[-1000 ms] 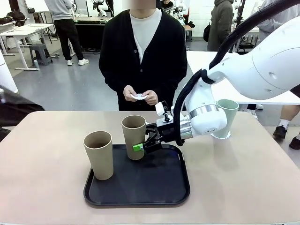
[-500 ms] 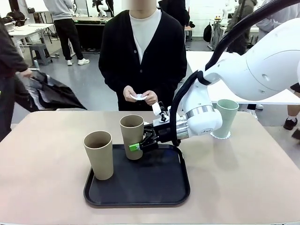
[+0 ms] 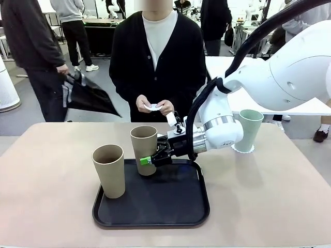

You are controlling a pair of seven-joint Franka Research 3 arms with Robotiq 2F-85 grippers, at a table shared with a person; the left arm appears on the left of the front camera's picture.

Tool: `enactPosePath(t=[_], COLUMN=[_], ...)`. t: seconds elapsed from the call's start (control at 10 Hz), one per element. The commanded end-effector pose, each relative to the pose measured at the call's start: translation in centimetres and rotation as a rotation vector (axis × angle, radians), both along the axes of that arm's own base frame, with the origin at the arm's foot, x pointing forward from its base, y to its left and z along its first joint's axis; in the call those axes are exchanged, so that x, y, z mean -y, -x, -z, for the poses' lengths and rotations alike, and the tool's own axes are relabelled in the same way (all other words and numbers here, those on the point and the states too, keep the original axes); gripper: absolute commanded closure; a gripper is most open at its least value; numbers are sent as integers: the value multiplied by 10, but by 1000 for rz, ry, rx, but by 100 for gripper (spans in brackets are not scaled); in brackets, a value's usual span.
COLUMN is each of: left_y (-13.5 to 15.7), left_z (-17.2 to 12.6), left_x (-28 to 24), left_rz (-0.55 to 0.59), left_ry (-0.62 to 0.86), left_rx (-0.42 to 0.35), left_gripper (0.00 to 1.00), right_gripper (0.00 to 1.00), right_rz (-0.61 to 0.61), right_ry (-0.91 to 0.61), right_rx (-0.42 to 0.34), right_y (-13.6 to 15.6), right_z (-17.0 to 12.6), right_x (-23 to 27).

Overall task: Place coasters on the table and set cups on them.
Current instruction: Take one Reusable plastic cup from the Flat Tray and place it on a coaster set by the human.

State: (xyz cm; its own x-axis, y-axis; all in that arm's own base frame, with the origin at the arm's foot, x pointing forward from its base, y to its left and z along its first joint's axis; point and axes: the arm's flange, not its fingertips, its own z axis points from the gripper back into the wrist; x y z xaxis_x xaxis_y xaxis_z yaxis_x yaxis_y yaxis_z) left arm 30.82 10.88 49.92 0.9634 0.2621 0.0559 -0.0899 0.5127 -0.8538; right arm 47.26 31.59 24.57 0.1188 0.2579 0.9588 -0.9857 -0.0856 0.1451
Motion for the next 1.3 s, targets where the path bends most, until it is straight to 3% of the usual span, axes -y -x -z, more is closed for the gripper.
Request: enactPosePath(t=[0.0, 0.1, 0.3, 0.6, 0.9, 1.2], left_y=[1, 1, 1, 1, 1, 1], left_z=[0, 0, 0, 0, 0, 0], left_x=[0, 0, 0, 0, 0, 0], left_rz=[1, 1, 1, 1, 1, 1], left_ry=[11, 11, 11, 11, 11, 11], left_rx=[11, 11, 11, 11, 11, 11], left_gripper=[0, 0, 0, 0, 0, 0], right_gripper=[65, 100, 100, 100, 100, 100], right_rz=[12, 22, 17, 18, 20, 28], right_ry=[-29, -31, -31, -46, -58, -28], right_rx=[18, 20, 41, 106, 131, 138], right_y=[-3, -1, 8, 32, 51, 71], right_z=[4, 0, -21, -95, -150, -185], right_x=[-4, -2, 1, 13, 19, 18])
